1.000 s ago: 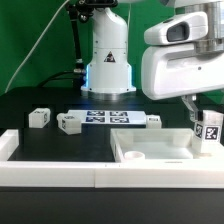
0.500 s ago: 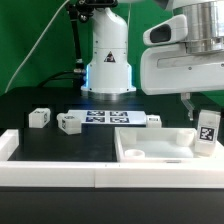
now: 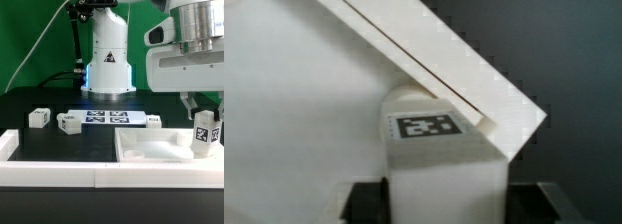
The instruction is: Assemble one leg
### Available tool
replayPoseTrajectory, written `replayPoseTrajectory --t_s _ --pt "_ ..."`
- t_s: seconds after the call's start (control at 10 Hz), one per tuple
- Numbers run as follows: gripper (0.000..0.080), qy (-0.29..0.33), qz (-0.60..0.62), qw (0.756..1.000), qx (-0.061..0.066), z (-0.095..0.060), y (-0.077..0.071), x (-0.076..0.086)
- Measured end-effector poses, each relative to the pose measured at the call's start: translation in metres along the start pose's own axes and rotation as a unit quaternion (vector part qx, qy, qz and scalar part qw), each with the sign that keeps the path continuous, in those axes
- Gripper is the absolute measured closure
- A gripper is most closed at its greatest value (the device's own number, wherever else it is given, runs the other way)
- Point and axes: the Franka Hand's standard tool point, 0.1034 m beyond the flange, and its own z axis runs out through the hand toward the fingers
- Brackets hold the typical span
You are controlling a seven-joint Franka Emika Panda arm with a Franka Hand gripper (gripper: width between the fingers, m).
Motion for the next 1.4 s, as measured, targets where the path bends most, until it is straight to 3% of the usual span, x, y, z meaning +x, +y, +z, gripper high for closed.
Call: replayPoseTrajectory --t_s 0.1,0.2,0.3,0.5,0.7,0.9,1.3,1.4 --pt "0.0422 0.0 -0.019 1.0 0.0 0.0 0.0 0.0" --pt "0.0274 -0.001 -0.043 0.999 -0.001 0.001 0.0 -0.001" --pt "0.0178 -0.005 -0.065 0.998 -0.005 0.001 0.0 -0.002" --pt "0.0155 -0.004 -0.189 0.982 -0.019 -0.001 -0.002 -0.005" --pt "0.0151 0.004 -0.327 0.944 -0.038 -0.001 -0.002 -0.007" --pt "0.015 0.011 -0.45 0.891 -0.056 0.001 -0.005 -0.015" --pt "0.015 -0.001 -0.625 0.778 -0.062 0.006 -0.002 -0.013" --pt "0.015 -0.002 -0.644 0.763 -0.061 0.006 -0.002 -0.011"
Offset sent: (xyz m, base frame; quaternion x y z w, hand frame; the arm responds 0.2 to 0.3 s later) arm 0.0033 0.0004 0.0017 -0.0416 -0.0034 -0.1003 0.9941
